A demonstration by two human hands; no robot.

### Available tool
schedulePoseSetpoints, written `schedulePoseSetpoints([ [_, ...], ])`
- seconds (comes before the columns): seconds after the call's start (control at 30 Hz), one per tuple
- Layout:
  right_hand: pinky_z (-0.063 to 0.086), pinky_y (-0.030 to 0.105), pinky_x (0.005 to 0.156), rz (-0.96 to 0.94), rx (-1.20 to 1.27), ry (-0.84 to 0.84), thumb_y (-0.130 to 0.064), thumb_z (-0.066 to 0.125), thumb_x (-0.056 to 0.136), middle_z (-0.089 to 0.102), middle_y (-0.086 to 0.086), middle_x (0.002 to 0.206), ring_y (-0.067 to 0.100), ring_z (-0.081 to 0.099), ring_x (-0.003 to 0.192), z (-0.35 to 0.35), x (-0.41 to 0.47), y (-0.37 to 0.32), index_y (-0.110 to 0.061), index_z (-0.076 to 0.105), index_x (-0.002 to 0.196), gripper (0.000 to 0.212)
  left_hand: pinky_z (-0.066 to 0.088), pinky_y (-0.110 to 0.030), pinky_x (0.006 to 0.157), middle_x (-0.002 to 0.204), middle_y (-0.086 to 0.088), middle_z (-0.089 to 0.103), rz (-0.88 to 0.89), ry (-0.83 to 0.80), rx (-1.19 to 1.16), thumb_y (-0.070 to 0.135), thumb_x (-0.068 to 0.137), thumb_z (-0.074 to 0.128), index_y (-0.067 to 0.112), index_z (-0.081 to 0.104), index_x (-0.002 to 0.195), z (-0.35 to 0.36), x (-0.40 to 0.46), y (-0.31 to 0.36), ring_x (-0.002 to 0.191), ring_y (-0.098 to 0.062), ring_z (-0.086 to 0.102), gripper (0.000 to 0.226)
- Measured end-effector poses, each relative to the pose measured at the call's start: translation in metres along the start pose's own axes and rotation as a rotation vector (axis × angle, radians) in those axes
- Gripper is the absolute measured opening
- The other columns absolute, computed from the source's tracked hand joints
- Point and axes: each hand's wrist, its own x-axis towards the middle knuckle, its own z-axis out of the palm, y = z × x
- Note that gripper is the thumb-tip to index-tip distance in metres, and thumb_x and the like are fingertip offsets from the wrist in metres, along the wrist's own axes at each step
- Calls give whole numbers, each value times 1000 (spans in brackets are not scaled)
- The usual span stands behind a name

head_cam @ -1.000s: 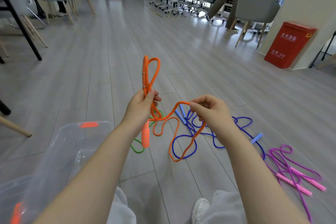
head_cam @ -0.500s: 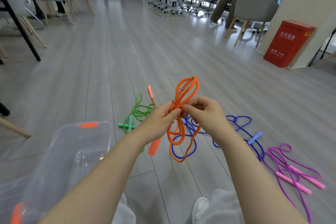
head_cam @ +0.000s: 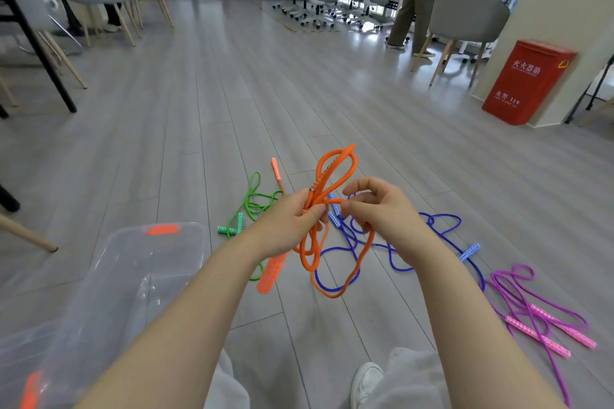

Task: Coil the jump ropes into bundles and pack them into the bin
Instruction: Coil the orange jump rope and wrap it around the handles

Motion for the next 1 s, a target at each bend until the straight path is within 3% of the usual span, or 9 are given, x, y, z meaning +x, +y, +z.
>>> schedulePoseSetpoints([
  [0.1, 39, 20, 54, -26, -316, 9, -28, 71, 87, 59, -5, 61, 5, 48, 53, -5, 2, 9, -22, 64, 93, 11, 56, -36, 76, 78, 7, 67, -1, -34, 105, 23, 99, 47, 24, 58, 84, -3, 0, -6, 73, -8, 64, 19],
  [0.2, 37, 24, 55, -18, -317, 53, -30, 71, 87, 55, -6, 61, 5, 44, 51, -13, 3, 14, -20, 66, 86, 11, 51, -34, 67, 79, -1, 65, -36, 74, 156, 24, 99, 47, 22, 54, 84, -13, 4, -10, 69, -16, 59, 17],
  [0.37, 38, 22, 53, -46, -250, 215, -23, 72, 86, 59, -3, 64, 9, 44, 54, -35, 1, 14, -20, 66, 80, 10, 42, -29, 51, 73, -3, 54, -124, 612, 1, 26, 100, 45, 17, 54, 91, -41, 12, -21, 56, -15, 53, 15],
  [0.43, 36, 20, 49, -51, -233, 307, -29, 71, 87, 55, -6, 58, 9, 42, 52, -41, 0, 13, -19, 65, 76, 16, 39, -28, 53, 71, -1, 54, -182, 845, -214, 24, 100, 43, 13, 55, 97, -53, 15, -26, 57, -12, 52, 16],
  [0.5, 35, 24, 50, -53, -188, 383, -33, 70, 88, 52, -5, 57, 11, 41, 52, -40, 0, 11, -18, 63, 74, 21, 39, -28, 61, 68, -1, 53, -202, 936, -417, 20, 99, 42, 16, 53, 89, -60, 17, -30, 59, -11, 50, 16],
  [0.63, 38, 28, 55, -33, 24, 395, -20, 62, 93, 57, -2, 65, 12, 43, 55, -17, 4, 4, -16, 65, 82, 12, 44, -35, 70, 65, 0, 51, -253, 804, -600, 17, 99, 45, 19, 51, 79, -47, 19, -28, 60, -16, 50, 21],
  [0.8, 40, 21, 53, -26, 331, 266, -6, 53, 94, 60, 3, 71, 10, 47, 56, 8, 0, -5, -6, 67, 98, 14, 46, -29, 61, 67, 2, 51, -201, 561, -657, 18, 100, 46, 16, 55, 85, -20, 15, -3, 62, -16, 51, 18],
  [0.9, 37, 20, 50, -46, 341, 218, -6, 57, 94, 62, 3, 69, 7, 46, 52, 20, 0, -7, -8, 68, 96, 11, 48, -24, 61, 73, 1, 50, -153, 434, -692, 17, 102, 43, 13, 58, 96, -10, 12, 7, 64, -14, 52, 16],
  [1.0, 37, 18, 50, -39, 300, 186, -8, 62, 91, 63, -1, 68, 6, 46, 54, 28, 0, -6, -15, 71, 91, 11, 48, -30, 72, 76, 0, 52, -125, 325, -691, 19, 103, 42, 12, 59, 104, -2, 9, 8, 69, -17, 54, 19],
])
